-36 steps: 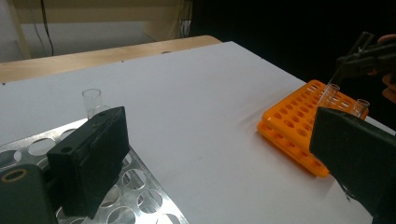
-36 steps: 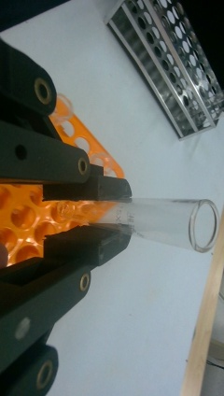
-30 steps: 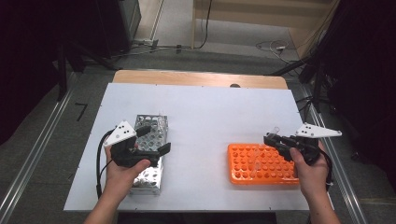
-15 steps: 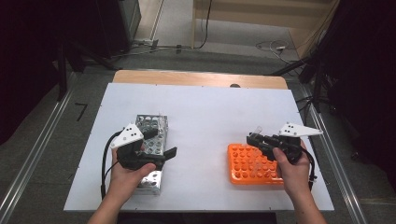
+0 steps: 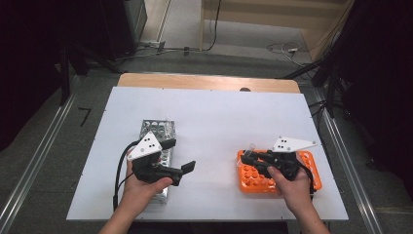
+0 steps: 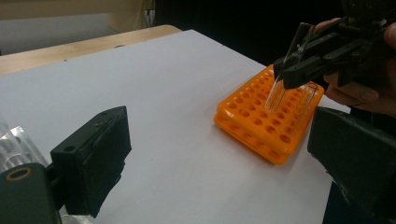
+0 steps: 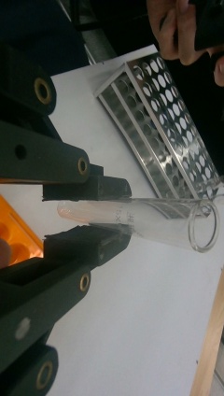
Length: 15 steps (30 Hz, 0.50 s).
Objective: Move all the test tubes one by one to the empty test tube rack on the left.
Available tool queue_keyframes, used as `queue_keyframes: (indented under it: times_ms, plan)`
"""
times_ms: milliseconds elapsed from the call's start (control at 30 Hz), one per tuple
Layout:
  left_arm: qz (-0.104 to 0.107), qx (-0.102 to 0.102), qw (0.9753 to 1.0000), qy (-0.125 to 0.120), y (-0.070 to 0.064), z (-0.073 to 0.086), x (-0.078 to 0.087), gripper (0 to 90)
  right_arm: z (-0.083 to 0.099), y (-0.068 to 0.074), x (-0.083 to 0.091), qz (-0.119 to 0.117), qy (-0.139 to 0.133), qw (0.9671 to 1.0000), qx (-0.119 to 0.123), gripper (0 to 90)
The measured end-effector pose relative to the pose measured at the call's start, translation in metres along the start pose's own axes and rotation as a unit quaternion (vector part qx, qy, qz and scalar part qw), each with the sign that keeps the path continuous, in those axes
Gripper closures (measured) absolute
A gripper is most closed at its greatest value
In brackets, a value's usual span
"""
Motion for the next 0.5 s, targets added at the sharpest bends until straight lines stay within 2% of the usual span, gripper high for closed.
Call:
queue_keyframes:
  times_ms: [133, 200, 500]
  plan:
    - [0.007, -0.001, 1.0000, 0.001, -0.005, -0.001, -0.003, 5.9, -0.003, 0.014, -0.006, -0.012, 0.008, 0.9998, 0.016, 73.2]
    - [0.011, -0.002, 0.9999, 0.001, -0.009, -0.002, -0.004, 5.9, -0.005, 0.020, -0.008, -0.016, 0.006, 0.9997, 0.015, 73.4]
    - [0.031, -0.009, 0.9994, 0.007, -0.023, -0.002, -0.012, 6.4, -0.008, 0.045, -0.024, -0.023, 0.028, 0.9985, 0.040, 73.8]
Point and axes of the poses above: each handheld gripper's, and its own axes: x roughly backward along the jaws, z roughly out of its underside, y roughly to its left, the point moved 6 cm from there along -x, roughly forward along the jaws, and after that the axes turned 7 degrees about x, right-handed, at the moved point
